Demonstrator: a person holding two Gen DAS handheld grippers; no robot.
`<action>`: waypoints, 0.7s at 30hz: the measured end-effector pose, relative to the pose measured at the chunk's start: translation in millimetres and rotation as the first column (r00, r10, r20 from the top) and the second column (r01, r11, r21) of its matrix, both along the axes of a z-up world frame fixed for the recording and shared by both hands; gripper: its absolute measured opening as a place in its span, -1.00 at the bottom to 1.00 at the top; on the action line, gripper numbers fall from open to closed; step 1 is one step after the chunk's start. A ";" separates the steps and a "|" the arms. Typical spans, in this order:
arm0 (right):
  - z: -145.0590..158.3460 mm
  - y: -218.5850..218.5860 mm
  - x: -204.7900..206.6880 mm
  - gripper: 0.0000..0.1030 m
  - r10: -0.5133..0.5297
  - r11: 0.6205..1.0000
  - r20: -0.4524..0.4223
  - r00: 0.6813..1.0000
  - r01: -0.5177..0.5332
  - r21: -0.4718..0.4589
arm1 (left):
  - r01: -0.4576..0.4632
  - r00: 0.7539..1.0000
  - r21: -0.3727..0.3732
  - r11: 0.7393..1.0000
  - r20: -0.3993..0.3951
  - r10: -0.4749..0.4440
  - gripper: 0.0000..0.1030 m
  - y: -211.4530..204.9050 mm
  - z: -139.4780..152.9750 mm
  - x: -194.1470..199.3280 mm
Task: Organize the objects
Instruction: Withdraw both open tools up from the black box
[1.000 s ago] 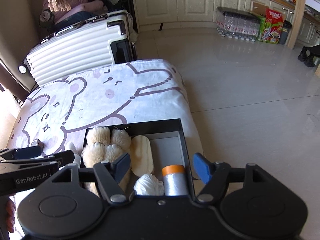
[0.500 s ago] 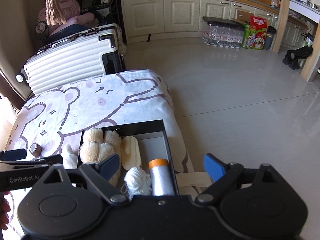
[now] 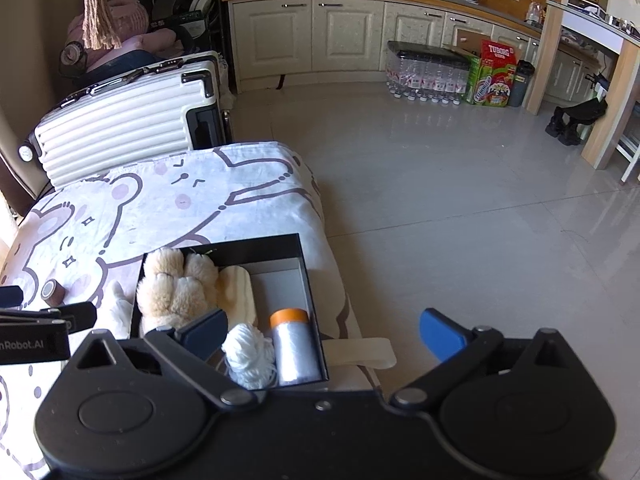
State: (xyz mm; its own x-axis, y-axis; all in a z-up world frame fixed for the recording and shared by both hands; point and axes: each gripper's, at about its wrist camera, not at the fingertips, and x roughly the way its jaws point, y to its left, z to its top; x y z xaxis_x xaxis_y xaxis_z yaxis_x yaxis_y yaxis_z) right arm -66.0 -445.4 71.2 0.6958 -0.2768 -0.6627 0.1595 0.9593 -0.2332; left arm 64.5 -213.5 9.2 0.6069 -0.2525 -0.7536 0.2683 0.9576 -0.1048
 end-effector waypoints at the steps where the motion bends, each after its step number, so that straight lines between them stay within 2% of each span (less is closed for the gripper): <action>1: -0.3 -1.0 -0.3 1.00 -0.002 1.000 -0.001 1.000 0.002 0.003 | 0.001 1.000 0.003 1.000 -0.001 -0.001 1.00 -0.3 -0.5 -0.4; 21: -2.8 -20.1 -2.1 1.00 -0.054 0.998 0.032 0.998 0.053 0.018 | 0.033 0.999 -0.028 0.999 0.022 -0.033 1.00 -6.2 1.2 -0.4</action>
